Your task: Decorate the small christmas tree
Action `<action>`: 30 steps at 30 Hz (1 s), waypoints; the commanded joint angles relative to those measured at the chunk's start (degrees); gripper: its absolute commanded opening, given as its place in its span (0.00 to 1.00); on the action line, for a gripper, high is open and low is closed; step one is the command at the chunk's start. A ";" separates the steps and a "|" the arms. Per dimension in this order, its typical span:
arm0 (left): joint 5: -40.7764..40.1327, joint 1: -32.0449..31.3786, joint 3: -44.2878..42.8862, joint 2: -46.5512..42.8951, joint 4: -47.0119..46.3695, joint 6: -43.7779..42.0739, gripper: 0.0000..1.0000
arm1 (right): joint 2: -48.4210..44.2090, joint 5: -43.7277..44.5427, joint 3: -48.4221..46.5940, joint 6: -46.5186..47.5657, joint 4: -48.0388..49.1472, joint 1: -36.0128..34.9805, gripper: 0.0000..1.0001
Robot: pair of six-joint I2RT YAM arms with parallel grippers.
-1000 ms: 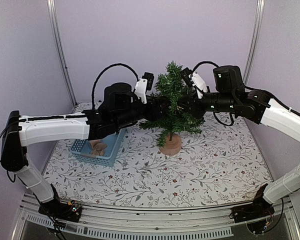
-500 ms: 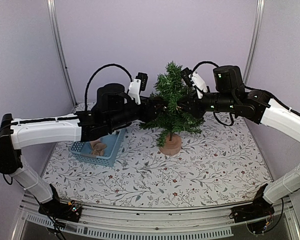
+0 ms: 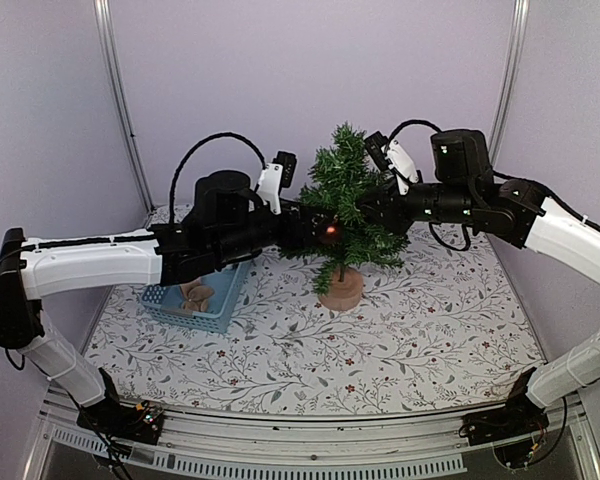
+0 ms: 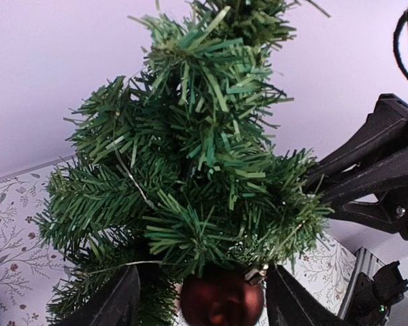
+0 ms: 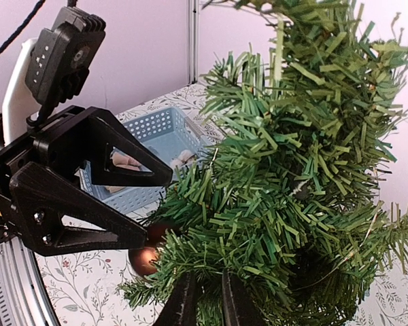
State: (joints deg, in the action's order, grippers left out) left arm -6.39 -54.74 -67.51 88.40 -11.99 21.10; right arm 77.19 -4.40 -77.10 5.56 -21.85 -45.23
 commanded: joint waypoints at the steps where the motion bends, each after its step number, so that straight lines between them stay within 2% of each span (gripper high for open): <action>1: 1.56 0.21 0.51 -1.33 -0.11 0.13 0.66 | -1.64 0.18 -0.27 -0.86 0.84 0.35 0.17; 7: 3.14 0.37 2.92 -3.72 0.31 1.39 0.72 | -2.86 -0.29 0.10 -1.25 0.85 0.37 0.18; 10: 6.49 0.99 4.52 -5.80 1.51 2.19 0.77 | -3.56 -0.51 0.18 -1.32 0.67 0.34 0.20; 13: 10.79 2.72 6.62 -7.99 2.61 3.33 0.77 | -4.66 -0.39 0.56 -2.22 0.50 0.39 0.22; 18: 14.80 8.98 9.91 -11.42 4.01 4.25 0.76 | -7.12 -0.57 2.43 -6.62 -0.60 0.62 0.28; 22: 17.91 14.81 10.63 -11.27 5.50 3.76 0.75 | -8.96 -4.21 4.59 -13.03 -3.02 3.54 0.32; 30: 24.98 23.14 5.79 -2.86 10.32 0.83 0.70 | -11.39 -10.61 11.34 -24.46 -6.54 10.54 0.36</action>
State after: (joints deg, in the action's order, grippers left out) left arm 12.56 -34.35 -58.46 80.82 -5.28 24.16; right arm 67.31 -10.48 -69.14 -11.33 -25.74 -36.99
